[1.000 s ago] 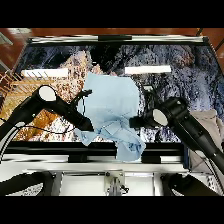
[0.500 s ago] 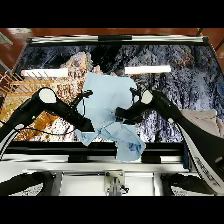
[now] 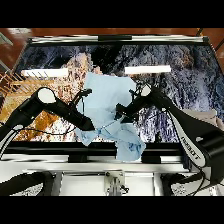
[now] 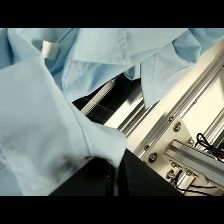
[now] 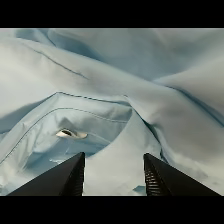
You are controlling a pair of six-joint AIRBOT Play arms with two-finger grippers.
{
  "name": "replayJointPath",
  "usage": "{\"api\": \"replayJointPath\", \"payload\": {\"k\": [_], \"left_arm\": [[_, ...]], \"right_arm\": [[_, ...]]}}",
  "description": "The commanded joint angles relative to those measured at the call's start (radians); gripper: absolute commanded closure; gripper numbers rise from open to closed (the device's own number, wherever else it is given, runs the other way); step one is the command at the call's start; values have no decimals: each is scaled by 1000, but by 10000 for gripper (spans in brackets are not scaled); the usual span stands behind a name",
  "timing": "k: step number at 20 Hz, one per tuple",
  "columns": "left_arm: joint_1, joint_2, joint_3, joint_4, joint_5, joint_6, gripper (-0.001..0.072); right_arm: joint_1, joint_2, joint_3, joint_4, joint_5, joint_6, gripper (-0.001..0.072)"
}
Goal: Fold the shirts.
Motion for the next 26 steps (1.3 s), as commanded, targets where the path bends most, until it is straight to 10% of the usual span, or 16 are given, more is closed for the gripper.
{"api": "replayJointPath", "payload": {"k": [1, 3, 5, 8, 19, 26], "left_arm": [[0, 1, 0, 0, 3, 0, 662], [0, 1, 0, 0, 3, 5, 663], [0, 1, 0, 1, 3, 5, 662], [6, 0, 0, 5, 16, 5, 663], [80, 1, 101, 5, 36, 4, 662], [130, 19, 102, -16, 19, 6, 662]], "right_arm": [[7, -49, 16, 27, 56, 6, 212], [29, -61, 16, 19, 67, -15, 235], [39, -58, 18, 24, 80, -50, 527], [24, -31, 68, -41, 205, -116, 644], [36, 142, 226, -484, 541, -153, 646], [47, 388, 226, -674, 443, -138, 646]]}}
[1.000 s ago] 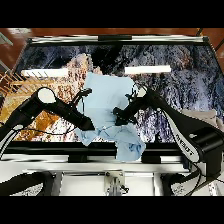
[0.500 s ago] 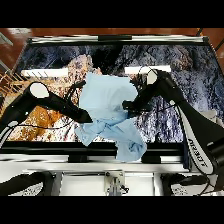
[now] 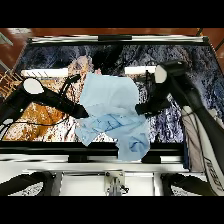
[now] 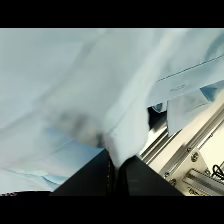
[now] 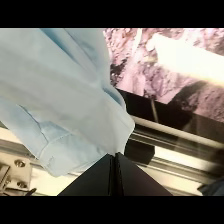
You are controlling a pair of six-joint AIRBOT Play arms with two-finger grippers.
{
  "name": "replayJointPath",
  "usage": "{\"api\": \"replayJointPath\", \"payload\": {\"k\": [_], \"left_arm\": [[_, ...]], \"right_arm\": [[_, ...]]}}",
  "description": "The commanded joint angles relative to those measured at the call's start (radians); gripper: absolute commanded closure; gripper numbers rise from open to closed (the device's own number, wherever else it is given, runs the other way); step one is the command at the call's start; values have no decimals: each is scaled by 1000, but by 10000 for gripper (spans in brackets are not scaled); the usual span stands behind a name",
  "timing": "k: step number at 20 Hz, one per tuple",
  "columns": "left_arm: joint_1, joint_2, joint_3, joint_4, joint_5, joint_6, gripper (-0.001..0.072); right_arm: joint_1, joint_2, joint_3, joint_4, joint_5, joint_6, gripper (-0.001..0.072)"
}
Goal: Fold the shirts.
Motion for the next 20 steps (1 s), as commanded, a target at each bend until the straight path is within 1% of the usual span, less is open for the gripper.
{"api": "replayJointPath", "payload": {"k": [1, 3, 4, 5, 7, 10, 11, 13, 14, 16, 17, 19, 20], "left_arm": [[17, 26, 6, -88, -16, 15, 662], [15, 54, 29, -113, -16, 22, 662], [18, 63, 38, -113, -15, 22, 661], [20, 65, 39, -109, -15, 22, 661], [27, 49, 34, -79, -15, 22, 661], [32, 7, 32, 24, -15, 21, 658], [34, -8, 32, 54, -15, 21, 616], [50, -32, 33, 90, -15, 14, 350], [66, -34, 34, 100, -8, 14, 262], [118, -32, 59, 135, -5, 5, 149], [153, -31, 91, 155, -9, -17, 148], [227, -31, 198, 212, -40, -20, 148], [266, -31, 262, 255, -51, -20, 134]], "right_arm": [[22, 140, 1, -39, -124, 11, 646], [59, 205, 1, -41, -227, 11, 646], [76, 222, 1, -40, -249, 31, 646], [89, 223, 1, -37, -248, 53, 646], [126, 203, 1, -37, -240, 56, 646], [188, 161, 1, -100, -241, 87, 647], [195, 156, 1, -104, -242, 89, 647], [194, 158, 2, -89, -241, 89, 647], [194, 158, 3, -79, -240, 89, 647], [195, 158, 3, -37, -242, 89, 647], [194, 158, 3, -17, -242, 89, 647], [195, 158, 3, 11, -242, 89, 647], [195, 158, 3, 13, -242, 89, 647]]}}
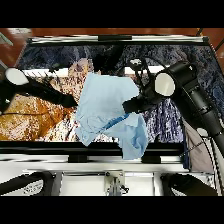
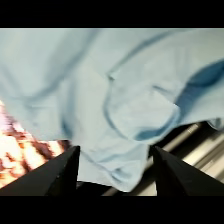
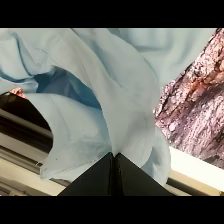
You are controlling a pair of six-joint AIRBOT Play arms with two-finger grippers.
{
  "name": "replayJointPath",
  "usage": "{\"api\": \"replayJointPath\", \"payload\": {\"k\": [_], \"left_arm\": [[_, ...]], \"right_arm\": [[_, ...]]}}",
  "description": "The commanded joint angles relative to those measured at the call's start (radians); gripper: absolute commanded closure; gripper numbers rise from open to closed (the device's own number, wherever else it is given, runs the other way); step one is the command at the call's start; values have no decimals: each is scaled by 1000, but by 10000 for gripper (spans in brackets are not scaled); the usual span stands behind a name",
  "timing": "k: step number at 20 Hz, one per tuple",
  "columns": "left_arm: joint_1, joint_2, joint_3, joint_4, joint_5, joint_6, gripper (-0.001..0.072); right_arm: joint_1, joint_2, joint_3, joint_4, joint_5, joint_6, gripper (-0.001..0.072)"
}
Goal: Fold the shirts.
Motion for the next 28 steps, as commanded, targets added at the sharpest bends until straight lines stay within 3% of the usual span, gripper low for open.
{"api": "replayJointPath", "payload": {"k": [1, 3, 6, 8, 11, 13, 15, 16, 17, 23, 28], "left_arm": [[132, -2, 187, 149, -31, -20, 85], [222, -2, 305, 253, -30, -76, 83], [338, 1, 369, 480, -41, -95, 74], [435, -3, 354, 519, -8, -142, 77], [583, -18, 302, 518, 101, -121, 76], [643, -24, 287, 494, 154, -26, 25], [657, -25, 286, 523, 148, 107, 47], [661, -25, 286, 555, 147, 113, 130], [671, -30, 282, 587, 147, 121, 166], [760, -188, 245, 623, 101, 216, 198], [837, -284, 243, 624, 174, 271, 198]], "right_arm": [[2, -1, 1, 37, -1, 2, 647], [2, -2, 1, 37, -1, 5, 647], [2, -8, 1, 37, 4, 8, 647], [2, -12, 1, 37, 14, 10, 647], [2, -16, 1, 35, 26, 5, 646], [2, -16, 1, 25, 25, -2, 646], [2, -16, 1, 8, 15, -2, 647], [2, -16, 1, 0, 5, -2, 646], [2, -16, 1, -13, -5, -2, 646], [2, -16, 1, -65, -5, 19, 646], [2, -16, 1, -99, 7, 50, 646]]}}
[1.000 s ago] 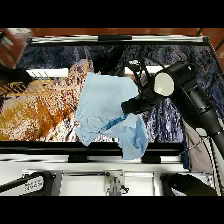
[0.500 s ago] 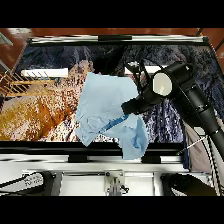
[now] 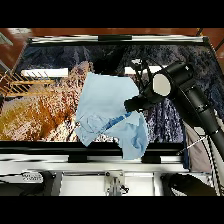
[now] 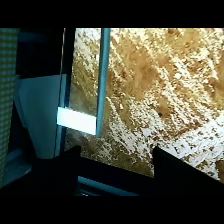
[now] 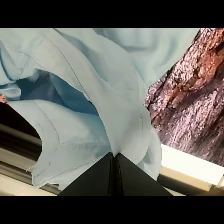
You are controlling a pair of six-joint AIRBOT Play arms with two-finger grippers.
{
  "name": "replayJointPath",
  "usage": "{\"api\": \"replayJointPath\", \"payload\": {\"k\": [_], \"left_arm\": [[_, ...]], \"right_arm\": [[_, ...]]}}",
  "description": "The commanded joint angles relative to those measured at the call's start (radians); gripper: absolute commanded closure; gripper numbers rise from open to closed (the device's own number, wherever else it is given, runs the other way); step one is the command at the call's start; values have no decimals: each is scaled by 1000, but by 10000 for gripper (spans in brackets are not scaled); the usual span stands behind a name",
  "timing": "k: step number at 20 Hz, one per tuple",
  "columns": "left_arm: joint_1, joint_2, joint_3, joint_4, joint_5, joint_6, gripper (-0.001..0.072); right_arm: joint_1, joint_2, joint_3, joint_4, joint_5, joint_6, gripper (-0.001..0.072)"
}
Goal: Fold the shirts.
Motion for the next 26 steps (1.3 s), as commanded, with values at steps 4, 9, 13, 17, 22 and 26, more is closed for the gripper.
{"api": "replayJointPath", "payload": {"k": [4, 9, 13, 17, 22, 26], "left_arm": [[86, -125, -9, 6, 32, 58, 198], [92, -220, -9, 14, 48, 51, 235], [92, -266, -9, 18, 113, 50, 246], [92, -285, -9, 32, 159, 50, 298], [92, -322, -9, 50, 140, 50, 544], [92, -312, -8, 49, 127, 53, 660]], "right_arm": [[1, -1, 1, -71, 8, 59, 645], [1, -1, 1, -74, 18, 76, 646], [1, -1, 1, -74, 36, 99, 646], [1, -1, 1, -73, 46, 122, 646], [1, -1, 1, -70, 51, 141, 646], [1, -1, 1, -70, 52, 142, 645]]}}
